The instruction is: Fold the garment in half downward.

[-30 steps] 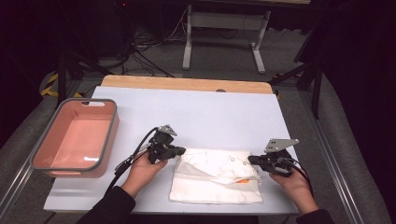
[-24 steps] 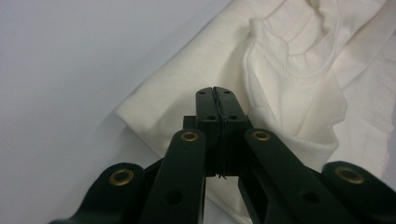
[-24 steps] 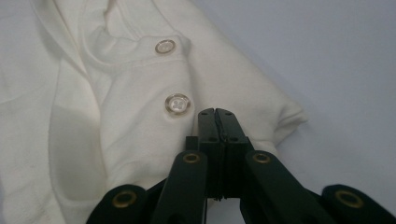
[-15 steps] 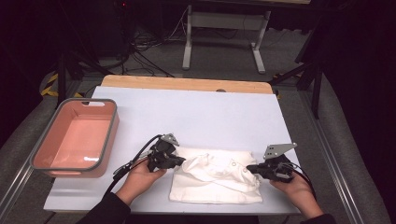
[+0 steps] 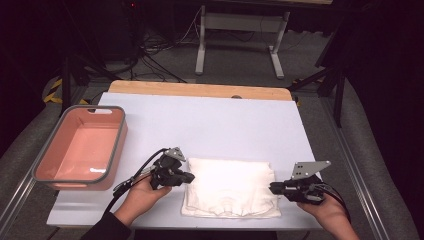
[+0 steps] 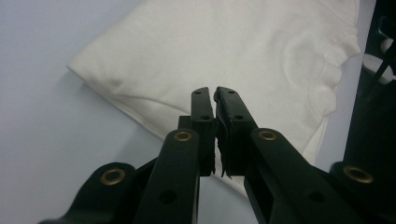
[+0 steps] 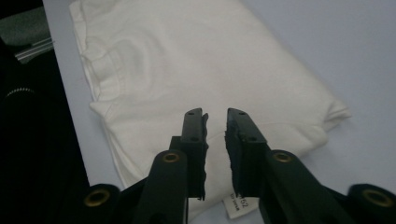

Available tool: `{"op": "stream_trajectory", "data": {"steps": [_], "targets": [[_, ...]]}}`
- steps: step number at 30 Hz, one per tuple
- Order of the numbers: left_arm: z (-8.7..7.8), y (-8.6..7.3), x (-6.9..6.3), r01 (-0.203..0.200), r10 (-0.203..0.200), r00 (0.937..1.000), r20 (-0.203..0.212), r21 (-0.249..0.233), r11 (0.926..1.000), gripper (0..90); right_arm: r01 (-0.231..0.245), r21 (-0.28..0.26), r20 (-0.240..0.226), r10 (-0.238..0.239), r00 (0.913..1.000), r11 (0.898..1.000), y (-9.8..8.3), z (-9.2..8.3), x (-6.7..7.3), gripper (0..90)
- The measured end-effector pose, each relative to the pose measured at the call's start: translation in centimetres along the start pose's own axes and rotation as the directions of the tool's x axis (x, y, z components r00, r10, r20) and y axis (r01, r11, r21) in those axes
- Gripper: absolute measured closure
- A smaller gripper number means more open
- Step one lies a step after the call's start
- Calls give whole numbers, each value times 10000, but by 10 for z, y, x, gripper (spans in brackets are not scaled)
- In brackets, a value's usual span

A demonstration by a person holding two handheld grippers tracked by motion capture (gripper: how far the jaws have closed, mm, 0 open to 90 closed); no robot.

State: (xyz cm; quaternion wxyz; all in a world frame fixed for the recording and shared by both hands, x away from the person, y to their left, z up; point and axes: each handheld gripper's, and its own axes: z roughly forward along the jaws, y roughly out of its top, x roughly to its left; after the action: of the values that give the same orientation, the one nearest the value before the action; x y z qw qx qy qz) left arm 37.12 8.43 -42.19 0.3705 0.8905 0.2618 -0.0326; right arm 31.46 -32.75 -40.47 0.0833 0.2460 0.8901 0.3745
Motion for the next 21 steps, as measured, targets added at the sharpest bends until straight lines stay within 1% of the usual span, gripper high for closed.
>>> {"op": "stream_trajectory", "data": {"steps": [1, 2, 3, 4, 5, 6, 7, 8, 9, 10, 11, 12, 13, 14, 15, 16, 17, 18, 19, 21], "targets": [[0, 0, 0, 0, 0, 10000, 0, 0, 10000, 836, -83, -130, 85, 84, 9999, 9999, 1, -1, -2, 743], [-1, 1, 0, -6, 6, 10000, -26, -86, 10000, 823, -111, -250, 230, 117, 9997, 9996, 1, -3, -3, 685], [-2, 3, 1, 10, -13, 9999, -113, -250, 9997, 803, -150, -349, 450, 165, 9988, 9993, 2, -3, -4, 667], [-3, 5, 1, 5, -11, 9999, -173, -316, 9995, 782, -210, -432, 499, 231, 9985, 9988, 3, -4, -6, 651], [-3, 6, 2, -17, 9, 9998, -216, -357, 9994, 763, -237, -526, 550, 265, 9981, 9983, 4, -5, -7, 595], [-3, 6, 2, -17, 9, 9998, -216, -357, 9994, 741, -237, -526, 550, 265, 9981, 9983, 4, -5, -7, 595], [-4, 8, 2, 43, -53, 9997, -235, -432, 9991, 741, -240, -570, 737, 282, 9969, 9981, 6, -5, -8, 518], [-4, 9, 3, 52, -65, 9997, -247, -498, 9987, 720, -296, -572, 974, 351, 9946, 9979, 8, -5, -9, 485], [-4, 10, 3, 27, -46, 9995, -327, -587, 9983, 699, -368, -595, 1053, 430, 9935, 9975, 10, -5, -11, 455], [-4, 11, 4, -2, -25, 9992, -407, -657, 9978, 631, -494, -805, 1297, 597, 9898, 9955, 13, -5, -13, 329], [-4, 13, 4, -32, -7, 9987, -516, -759, 9971, 582, -539, -856, 1408, 656, 9879, 9949, 15, -5, -14, 304], [-4, 16, 7, -3, -69, 9975, -708, -1012, 9949, 519, -523, -891, 1327, 639, 9891, 9946, 16, -4, -15, 285], [-3, 17, 8, 77, -161, 9973, -721, -1156, 9933, 440, -506, -933, 1305, 626, 9895, 9944, 18, -4, -15, 252], [-3, 17, 8, 77, -161, 9973, -721, -1156, 9933, 376, -506, -933, 1305, 626, 9895, 9944, 18, -4, -15, 252], [-2, 19, 9, 62, -163, 9968, -780, -1284, 9917, 376, -456, -934, 1411, 586, 9883, 9946, 19, -3, -15, 222], [-2, 19, 9, 60, -172, 9964, -835, -1321, 9912, 316, -457, -909, 1505, 590, 9868, 9948, 20, -2, -16, 194], [-2, 21, 9, -17, -140, 9942, -1062, -1464, 9892, 279, -490, -915, 1514, 625, 9865, 9946, 21, -1, -16, 186], [-2, 22, 10, -7, -161, 9931, -1161, -1427, 9898, 252, -493, -933, 1523, 632, 9863, 9944, 21, 0, -17, 179], [-2, 22, 10, -7, -161, 9931, -1161, -1427, 9898, 245, -500, -942, 1540, 642, 9860, 9943, 22, 1, -18, 173], [0, 26, 12, 63, -223, 9913, -1296, -1222, 9925, 212, -577, -993, 1571, 730, 9849, 9934, 22, 2, -20, 171]]}}
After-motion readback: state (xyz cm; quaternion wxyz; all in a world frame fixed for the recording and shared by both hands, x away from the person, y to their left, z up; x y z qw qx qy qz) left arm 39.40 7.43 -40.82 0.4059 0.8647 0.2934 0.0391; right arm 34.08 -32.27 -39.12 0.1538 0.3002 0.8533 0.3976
